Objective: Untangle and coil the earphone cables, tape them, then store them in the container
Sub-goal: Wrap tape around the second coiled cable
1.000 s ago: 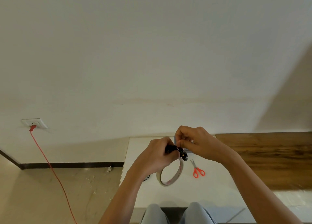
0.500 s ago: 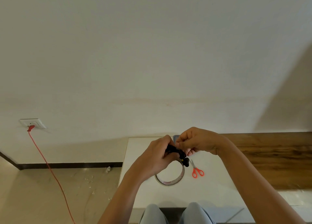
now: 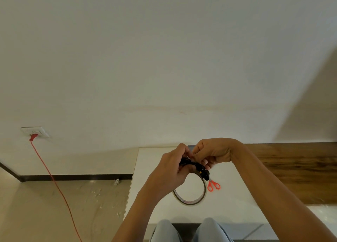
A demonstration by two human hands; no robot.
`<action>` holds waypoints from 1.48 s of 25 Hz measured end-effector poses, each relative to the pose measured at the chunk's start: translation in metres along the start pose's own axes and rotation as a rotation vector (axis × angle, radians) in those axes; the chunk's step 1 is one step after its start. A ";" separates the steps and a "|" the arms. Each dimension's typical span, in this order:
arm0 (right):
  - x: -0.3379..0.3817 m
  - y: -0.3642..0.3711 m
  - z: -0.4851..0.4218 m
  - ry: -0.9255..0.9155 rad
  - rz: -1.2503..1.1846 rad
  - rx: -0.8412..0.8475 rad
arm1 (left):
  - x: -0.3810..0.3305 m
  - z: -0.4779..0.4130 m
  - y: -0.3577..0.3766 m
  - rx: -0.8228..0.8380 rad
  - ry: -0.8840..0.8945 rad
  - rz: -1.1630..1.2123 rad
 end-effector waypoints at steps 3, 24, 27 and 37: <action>-0.004 -0.001 -0.002 0.003 -0.031 -0.017 | 0.003 0.001 0.002 -0.048 0.028 0.009; -0.051 0.078 0.025 -0.411 -0.217 -0.823 | 0.023 -0.005 0.015 -0.227 -0.683 0.842; -0.062 0.069 0.026 -0.373 -0.261 -0.825 | 0.029 -0.006 0.008 -0.234 -0.773 1.003; -0.120 0.055 0.006 0.122 -0.796 -0.370 | 0.040 -0.006 0.014 -0.270 -0.756 0.896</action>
Point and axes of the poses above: each hand's wrist, its own z-axis away from the middle knuckle, its own y-axis out of the palm, x = y × z, the point moved 1 cm from there along -z, towards the middle knuckle, and after that the axes turned 7 degrees about -y, right-handed, at the moved point
